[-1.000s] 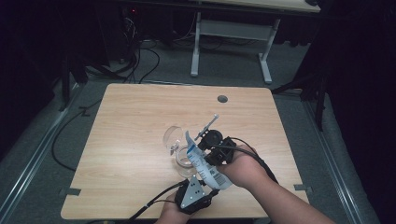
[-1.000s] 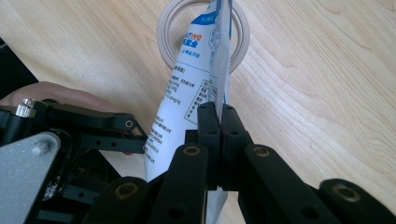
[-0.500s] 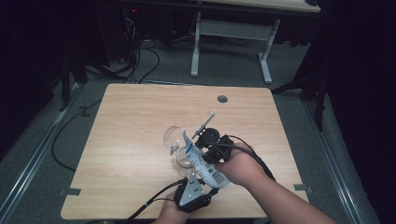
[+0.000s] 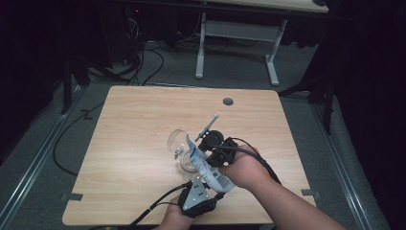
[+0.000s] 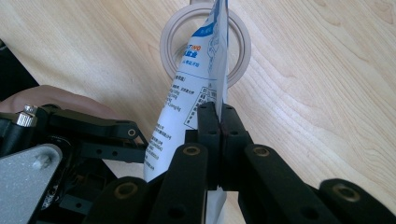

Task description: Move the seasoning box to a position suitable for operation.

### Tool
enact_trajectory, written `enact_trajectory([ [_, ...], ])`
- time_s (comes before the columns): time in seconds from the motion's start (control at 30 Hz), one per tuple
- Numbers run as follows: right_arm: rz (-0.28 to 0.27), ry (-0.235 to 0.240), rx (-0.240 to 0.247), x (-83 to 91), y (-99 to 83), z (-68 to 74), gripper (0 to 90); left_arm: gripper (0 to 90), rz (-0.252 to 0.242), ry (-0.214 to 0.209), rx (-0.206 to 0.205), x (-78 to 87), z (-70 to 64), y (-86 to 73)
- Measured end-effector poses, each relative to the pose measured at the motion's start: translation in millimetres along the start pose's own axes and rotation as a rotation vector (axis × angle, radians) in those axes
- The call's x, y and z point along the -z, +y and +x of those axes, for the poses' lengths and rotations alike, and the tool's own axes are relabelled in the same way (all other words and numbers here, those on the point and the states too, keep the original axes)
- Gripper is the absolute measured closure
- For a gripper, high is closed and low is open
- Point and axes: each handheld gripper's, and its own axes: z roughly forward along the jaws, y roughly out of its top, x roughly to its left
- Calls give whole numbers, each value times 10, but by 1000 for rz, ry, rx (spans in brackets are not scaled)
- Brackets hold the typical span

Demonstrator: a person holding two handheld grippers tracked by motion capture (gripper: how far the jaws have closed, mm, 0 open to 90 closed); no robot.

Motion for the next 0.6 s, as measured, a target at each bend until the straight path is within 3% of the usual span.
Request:
enact_trajectory([
  [0.6,-9,-1,3,37,2,-12,900,616,0,-6,-14,6,17,37],
])
